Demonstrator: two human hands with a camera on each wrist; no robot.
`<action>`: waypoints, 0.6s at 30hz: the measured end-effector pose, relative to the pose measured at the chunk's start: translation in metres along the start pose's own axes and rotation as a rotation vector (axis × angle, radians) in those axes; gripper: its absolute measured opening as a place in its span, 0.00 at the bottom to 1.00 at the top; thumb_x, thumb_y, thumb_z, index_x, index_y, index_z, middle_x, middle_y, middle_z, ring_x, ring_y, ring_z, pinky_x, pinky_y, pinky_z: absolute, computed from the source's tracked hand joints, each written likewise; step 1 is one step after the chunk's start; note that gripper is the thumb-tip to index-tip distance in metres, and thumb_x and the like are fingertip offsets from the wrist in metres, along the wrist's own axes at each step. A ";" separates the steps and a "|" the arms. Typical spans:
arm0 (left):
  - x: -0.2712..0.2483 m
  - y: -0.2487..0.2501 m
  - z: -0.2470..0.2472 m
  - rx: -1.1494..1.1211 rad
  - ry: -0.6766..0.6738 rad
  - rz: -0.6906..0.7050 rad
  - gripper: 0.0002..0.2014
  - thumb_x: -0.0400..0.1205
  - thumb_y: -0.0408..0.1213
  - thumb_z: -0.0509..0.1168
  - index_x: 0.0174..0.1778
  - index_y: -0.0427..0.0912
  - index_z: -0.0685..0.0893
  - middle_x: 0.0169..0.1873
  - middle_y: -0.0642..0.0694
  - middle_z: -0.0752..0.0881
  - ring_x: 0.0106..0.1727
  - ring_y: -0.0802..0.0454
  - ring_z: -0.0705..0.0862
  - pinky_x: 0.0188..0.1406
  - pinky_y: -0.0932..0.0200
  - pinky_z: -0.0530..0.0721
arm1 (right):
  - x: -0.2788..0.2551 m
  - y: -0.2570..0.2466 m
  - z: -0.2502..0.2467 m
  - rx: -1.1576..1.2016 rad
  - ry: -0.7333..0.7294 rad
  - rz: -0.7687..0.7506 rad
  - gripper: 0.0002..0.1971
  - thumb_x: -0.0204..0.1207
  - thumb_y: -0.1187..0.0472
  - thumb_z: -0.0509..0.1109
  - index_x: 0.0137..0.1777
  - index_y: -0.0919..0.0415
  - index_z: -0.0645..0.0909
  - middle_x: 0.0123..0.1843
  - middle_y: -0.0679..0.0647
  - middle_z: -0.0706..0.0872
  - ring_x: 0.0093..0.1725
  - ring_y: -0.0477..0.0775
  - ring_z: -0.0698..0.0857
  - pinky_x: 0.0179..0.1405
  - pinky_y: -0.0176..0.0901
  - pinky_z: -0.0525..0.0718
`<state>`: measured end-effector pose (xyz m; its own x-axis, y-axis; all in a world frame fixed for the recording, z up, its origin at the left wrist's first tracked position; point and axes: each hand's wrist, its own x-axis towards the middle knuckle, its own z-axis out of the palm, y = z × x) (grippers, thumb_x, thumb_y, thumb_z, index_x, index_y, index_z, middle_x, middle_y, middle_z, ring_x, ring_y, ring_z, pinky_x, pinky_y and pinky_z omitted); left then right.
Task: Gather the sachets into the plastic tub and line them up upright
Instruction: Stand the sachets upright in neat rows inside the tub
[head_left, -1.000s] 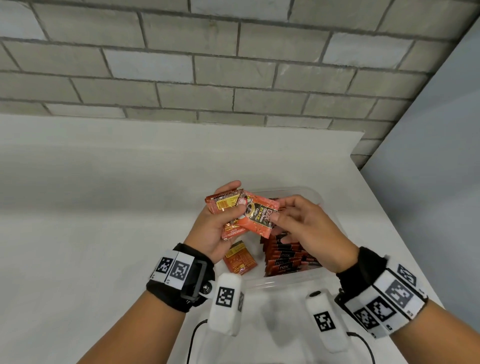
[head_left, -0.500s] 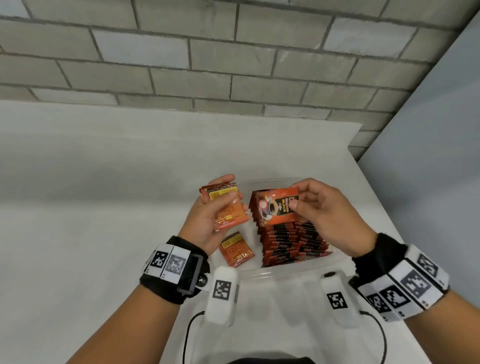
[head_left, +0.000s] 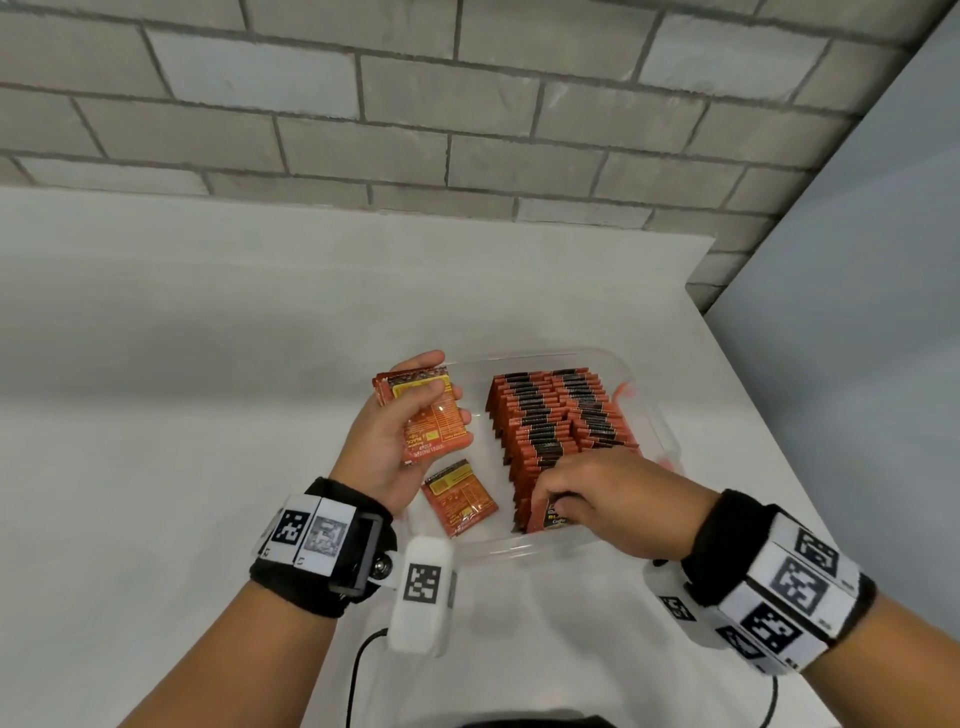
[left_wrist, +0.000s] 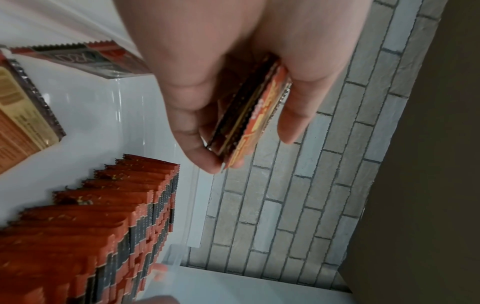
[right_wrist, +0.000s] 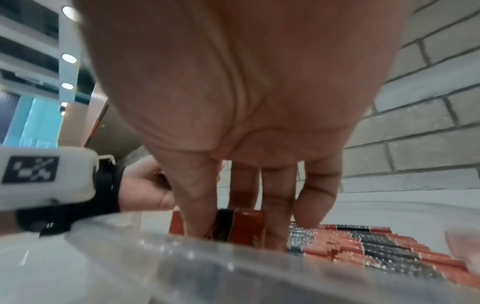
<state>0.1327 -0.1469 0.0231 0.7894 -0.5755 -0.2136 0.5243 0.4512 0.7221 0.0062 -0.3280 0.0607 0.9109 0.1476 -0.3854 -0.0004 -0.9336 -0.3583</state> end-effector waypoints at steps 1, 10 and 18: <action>0.000 0.000 0.000 -0.001 0.002 -0.001 0.22 0.72 0.33 0.67 0.65 0.43 0.81 0.38 0.42 0.86 0.35 0.47 0.86 0.35 0.54 0.87 | 0.001 0.000 0.003 -0.040 0.008 0.009 0.14 0.85 0.58 0.59 0.64 0.46 0.82 0.53 0.44 0.78 0.53 0.47 0.78 0.53 0.39 0.76; 0.003 0.001 -0.001 0.031 0.012 0.006 0.22 0.73 0.35 0.67 0.65 0.43 0.81 0.41 0.42 0.86 0.38 0.47 0.86 0.38 0.52 0.87 | 0.007 -0.002 -0.001 -0.136 0.099 0.025 0.04 0.77 0.61 0.71 0.48 0.52 0.84 0.40 0.42 0.81 0.42 0.42 0.78 0.33 0.25 0.63; 0.004 0.000 -0.004 0.056 0.019 -0.002 0.19 0.76 0.33 0.68 0.64 0.44 0.82 0.42 0.42 0.87 0.40 0.47 0.87 0.39 0.52 0.87 | 0.013 0.001 0.001 -0.118 0.053 0.066 0.06 0.75 0.64 0.72 0.38 0.53 0.83 0.32 0.36 0.74 0.37 0.39 0.76 0.31 0.25 0.65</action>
<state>0.1370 -0.1462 0.0201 0.7943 -0.5634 -0.2274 0.5082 0.4109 0.7569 0.0172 -0.3271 0.0546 0.9310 0.0702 -0.3582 -0.0151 -0.9731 -0.2300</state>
